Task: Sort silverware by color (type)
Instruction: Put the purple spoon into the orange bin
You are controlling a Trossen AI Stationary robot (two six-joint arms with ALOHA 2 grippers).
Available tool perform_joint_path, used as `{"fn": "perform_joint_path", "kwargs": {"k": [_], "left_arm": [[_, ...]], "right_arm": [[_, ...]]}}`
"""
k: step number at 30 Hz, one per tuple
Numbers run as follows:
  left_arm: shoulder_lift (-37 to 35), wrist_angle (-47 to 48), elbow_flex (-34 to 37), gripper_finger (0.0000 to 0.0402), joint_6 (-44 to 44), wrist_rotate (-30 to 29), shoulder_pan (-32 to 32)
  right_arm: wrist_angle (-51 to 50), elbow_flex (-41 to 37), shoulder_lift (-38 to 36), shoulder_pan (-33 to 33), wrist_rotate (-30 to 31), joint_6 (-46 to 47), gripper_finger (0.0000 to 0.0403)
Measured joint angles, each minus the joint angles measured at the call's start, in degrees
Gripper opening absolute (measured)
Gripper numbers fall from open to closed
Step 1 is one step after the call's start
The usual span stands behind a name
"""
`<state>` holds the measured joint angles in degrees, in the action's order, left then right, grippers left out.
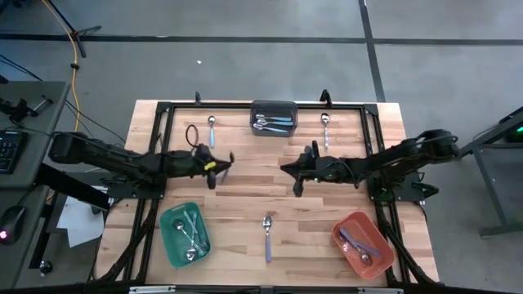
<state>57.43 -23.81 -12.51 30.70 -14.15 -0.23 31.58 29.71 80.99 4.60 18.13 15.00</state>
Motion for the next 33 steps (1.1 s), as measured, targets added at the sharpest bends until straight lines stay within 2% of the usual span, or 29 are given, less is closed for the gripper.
{"fn": "perform_joint_path", "kwargs": {"k": [3,6,8,12,16,21,29,33], "left_arm": [[2.1,-13.1,1.3,0.0002,-4.1,0.8,0.0],[4.9,-22.1,1.6,0.0001,-7.7,2.0,-0.1],[6.9,-28.3,1.6,0.0001,-10.3,2.6,-0.4],[11.4,-39.5,1.6,0.0001,-13.6,7.7,-0.4],[15.2,-47.4,1.3,0.0001,-13.9,12.1,-0.4],[17.8,-52.9,0.7,0.0001,-15.5,14.1,-0.8],[20.7,-53.4,-2.7,0.0001,-17.0,16.3,-1.4],[21.5,-53.8,-3.8,0.0001,-18.3,16.3,-1.6]], "right_arm": [[7.5,0.4,3.6,-0.1,-3.6,0.0,0.0015],[11.6,2.7,7.4,-0.1,-5.5,0.0,0.0050],[12.6,5.5,10.0,-0.1,-6.5,0.0,0.0081],[12.8,12.0,14.4,-0.1,-8.9,-2.1,0.0143],[12.8,18.3,17.8,-0.5,-16.4,-4.9,0.0182],[10.7,24.3,20.6,-1.3,-18.0,-8.1,0.0192],[8.6,30.8,23.4,-3.1,-23.5,-7.7,0.0192],[7.9,31.6,23.4,-3.1,-24.8,-7.5,0.0167]]}}
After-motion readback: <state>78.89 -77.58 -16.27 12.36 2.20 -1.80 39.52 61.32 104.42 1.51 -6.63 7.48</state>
